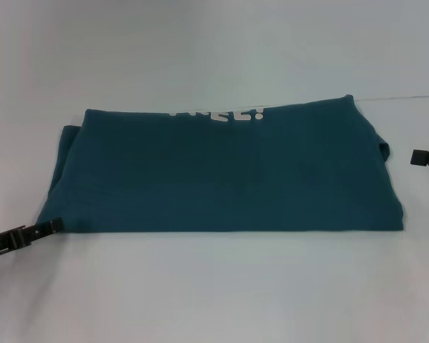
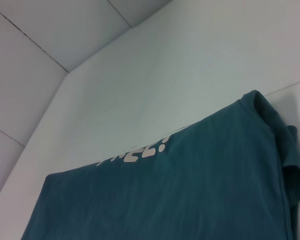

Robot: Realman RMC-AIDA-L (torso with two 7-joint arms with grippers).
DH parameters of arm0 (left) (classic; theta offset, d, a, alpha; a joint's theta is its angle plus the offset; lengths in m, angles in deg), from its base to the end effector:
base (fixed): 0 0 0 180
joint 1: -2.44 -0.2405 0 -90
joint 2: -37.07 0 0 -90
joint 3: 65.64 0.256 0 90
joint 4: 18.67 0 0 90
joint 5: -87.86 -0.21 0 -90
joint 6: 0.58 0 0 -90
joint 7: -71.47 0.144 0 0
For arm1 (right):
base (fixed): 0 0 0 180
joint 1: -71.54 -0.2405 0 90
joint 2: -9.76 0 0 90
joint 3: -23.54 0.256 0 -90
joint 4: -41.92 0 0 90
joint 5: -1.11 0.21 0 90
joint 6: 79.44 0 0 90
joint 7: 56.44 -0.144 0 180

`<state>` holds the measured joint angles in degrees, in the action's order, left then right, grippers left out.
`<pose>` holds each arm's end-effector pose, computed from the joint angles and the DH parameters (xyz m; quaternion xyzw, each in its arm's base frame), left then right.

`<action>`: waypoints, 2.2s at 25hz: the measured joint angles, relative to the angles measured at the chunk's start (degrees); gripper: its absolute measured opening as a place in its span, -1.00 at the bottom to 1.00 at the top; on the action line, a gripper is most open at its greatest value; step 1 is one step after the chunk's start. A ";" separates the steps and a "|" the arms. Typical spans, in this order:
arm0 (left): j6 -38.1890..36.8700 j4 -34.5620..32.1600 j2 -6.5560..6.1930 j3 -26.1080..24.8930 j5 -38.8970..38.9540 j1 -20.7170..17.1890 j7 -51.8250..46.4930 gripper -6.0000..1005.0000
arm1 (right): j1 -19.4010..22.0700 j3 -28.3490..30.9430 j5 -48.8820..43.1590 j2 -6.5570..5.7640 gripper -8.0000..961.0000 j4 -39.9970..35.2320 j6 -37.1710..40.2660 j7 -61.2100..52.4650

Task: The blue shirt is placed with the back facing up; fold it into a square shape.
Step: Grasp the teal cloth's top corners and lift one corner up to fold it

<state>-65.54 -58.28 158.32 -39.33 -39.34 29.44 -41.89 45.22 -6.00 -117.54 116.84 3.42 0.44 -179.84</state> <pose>-0.3526 0.3399 0.0198 -0.7378 -0.5709 -0.2029 0.2977 0.3502 0.3453 0.1177 -0.7349 0.5788 0.2502 0.2498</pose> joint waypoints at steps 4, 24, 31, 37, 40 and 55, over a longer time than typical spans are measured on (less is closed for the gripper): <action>0.25 -0.02 0.06 0.04 -0.44 0.07 -0.38 0.68 | 0.03 0.06 0.05 0.06 0.87 0.00 0.01 0.03; 3.35 1.41 0.38 2.52 -0.51 2.55 -0.46 0.66 | 0.34 1.42 0.10 0.24 0.87 0.00 0.10 0.46; 3.47 0.89 0.25 2.53 -0.50 2.72 -0.46 0.65 | 0.42 1.59 0.09 0.24 0.87 0.00 -0.01 0.72; 3.53 0.86 0.13 2.86 -0.50 2.81 -0.41 0.65 | 0.58 2.12 0.09 0.31 0.87 0.00 0.03 0.80; 3.55 0.85 0.13 3.18 -0.50 2.81 -0.39 0.65 | 0.60 2.26 0.09 0.32 0.87 0.00 0.05 0.84; 4.96 0.17 0.37 4.13 -2.70 2.81 -0.61 0.02 | 0.57 3.60 0.09 0.48 0.87 0.00 0.55 1.44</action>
<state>-60.57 -58.11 158.68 -35.20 -42.05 32.24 -42.50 45.79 -2.40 -117.46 117.31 3.42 1.00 -178.40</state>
